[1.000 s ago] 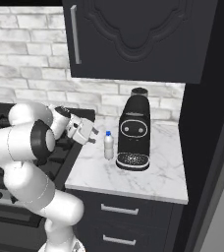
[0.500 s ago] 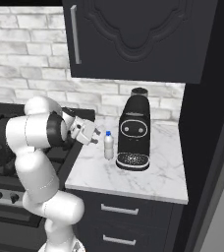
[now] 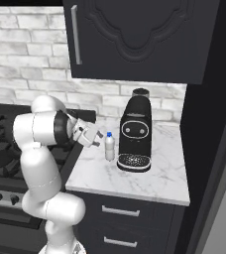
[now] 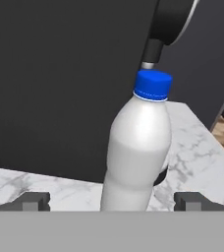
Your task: Take the bottled waters from the counter and place them in the freezer to freeze. Close the freezer door after placing the bottles.
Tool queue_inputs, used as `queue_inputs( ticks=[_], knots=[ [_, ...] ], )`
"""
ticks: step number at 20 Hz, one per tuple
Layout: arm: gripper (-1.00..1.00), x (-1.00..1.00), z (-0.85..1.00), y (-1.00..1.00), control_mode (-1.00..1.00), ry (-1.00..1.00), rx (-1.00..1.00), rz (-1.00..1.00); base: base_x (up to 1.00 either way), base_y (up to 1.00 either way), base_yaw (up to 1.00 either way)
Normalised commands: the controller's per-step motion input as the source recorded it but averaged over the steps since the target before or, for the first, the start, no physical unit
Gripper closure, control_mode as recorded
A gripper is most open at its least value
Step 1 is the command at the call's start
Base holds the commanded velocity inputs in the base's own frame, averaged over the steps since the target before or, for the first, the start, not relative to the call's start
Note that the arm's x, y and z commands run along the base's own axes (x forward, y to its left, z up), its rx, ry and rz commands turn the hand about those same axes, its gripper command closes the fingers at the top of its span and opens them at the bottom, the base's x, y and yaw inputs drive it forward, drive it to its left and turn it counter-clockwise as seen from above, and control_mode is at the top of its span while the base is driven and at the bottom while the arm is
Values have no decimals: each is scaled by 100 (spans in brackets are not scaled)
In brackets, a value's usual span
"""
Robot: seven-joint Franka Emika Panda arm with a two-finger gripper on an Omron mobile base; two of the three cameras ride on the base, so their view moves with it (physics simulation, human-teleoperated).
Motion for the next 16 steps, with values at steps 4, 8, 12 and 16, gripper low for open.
queue_inputs(
  ticks=[4,8,12,16],
  knots=[
    [-100,0,-5,-17,-100,1,0,-5,0,0,0],
    [-100,0,-4,-16,-100,0,0,-4,0,0,0],
    [-100,0,-1,-29,-100,2,0,-2,0,0,0],
    [-100,0,-2,-27,-100,3,0,-4,0,0,0]
  ],
)
